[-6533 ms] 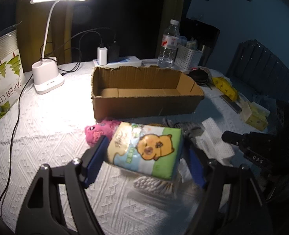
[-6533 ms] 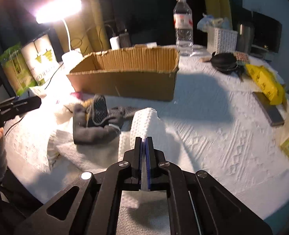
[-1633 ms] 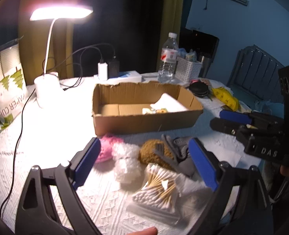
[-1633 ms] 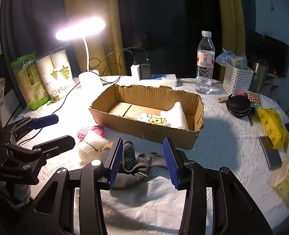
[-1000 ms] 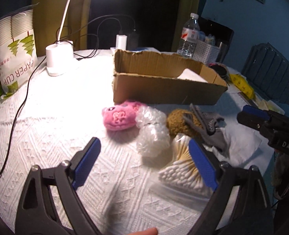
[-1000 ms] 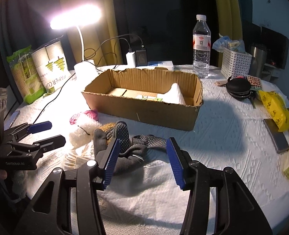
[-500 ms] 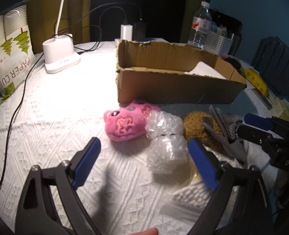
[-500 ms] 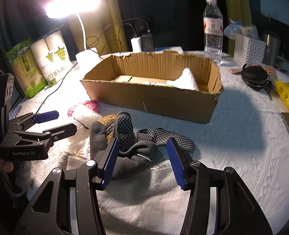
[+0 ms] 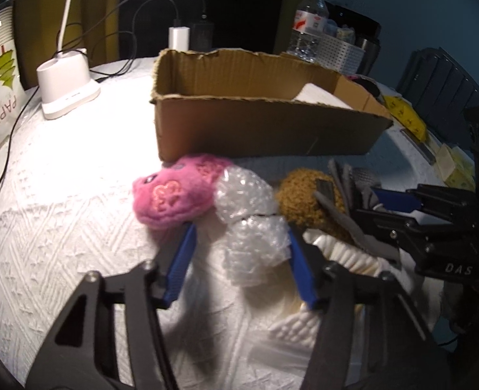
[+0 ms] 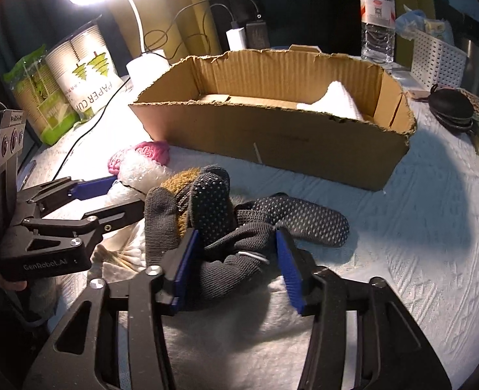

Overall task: Organize soft objects
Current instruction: 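Grasp the bubble wrap with the left tool while the right tool grasps the grey glove, then carry the bubble wrap and grey glove over the cardboard box with both tools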

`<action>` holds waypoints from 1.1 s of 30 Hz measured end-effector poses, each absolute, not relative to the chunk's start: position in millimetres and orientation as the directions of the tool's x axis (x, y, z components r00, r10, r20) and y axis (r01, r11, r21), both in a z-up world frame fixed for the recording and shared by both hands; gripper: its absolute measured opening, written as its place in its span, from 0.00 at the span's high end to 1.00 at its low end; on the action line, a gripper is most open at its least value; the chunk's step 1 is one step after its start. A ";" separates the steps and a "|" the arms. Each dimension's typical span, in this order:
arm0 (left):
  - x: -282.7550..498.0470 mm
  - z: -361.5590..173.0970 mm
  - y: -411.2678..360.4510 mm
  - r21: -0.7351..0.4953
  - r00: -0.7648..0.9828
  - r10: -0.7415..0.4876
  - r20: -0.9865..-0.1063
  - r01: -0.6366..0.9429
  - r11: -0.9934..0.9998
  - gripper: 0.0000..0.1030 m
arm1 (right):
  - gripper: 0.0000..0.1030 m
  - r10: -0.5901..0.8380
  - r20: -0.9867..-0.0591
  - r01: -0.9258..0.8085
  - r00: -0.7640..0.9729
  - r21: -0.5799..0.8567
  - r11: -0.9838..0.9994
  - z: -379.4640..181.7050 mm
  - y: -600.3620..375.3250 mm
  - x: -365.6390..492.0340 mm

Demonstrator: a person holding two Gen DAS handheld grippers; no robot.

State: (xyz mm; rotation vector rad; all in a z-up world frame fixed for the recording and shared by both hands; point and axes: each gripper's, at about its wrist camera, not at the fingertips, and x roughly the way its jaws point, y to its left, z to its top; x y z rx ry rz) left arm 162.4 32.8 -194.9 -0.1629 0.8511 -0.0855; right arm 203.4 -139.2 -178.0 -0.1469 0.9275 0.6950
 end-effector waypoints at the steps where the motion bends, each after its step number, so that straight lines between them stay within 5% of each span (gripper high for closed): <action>1: 161.4 -194.4 31.4 -0.181 0.658 -0.152 -0.737 0.025 0.983 0.58 | 0.60 0.487 -0.775 -0.606 0.403 0.173 0.776 -177.9 -138.7 203.2; 8: 154.4 -186.9 31.2 -0.215 0.681 -0.205 -0.703 0.072 0.974 0.68 | 0.77 0.456 -0.768 -0.589 0.450 0.129 0.797 -167.4 -138.6 197.3; 33: 128.5 -149.8 40.9 -0.236 0.750 -0.230 -0.620 0.101 0.966 0.69 | 0.79 0.493 -0.643 -0.590 0.586 0.079 0.804 -103.9 -150.8 176.3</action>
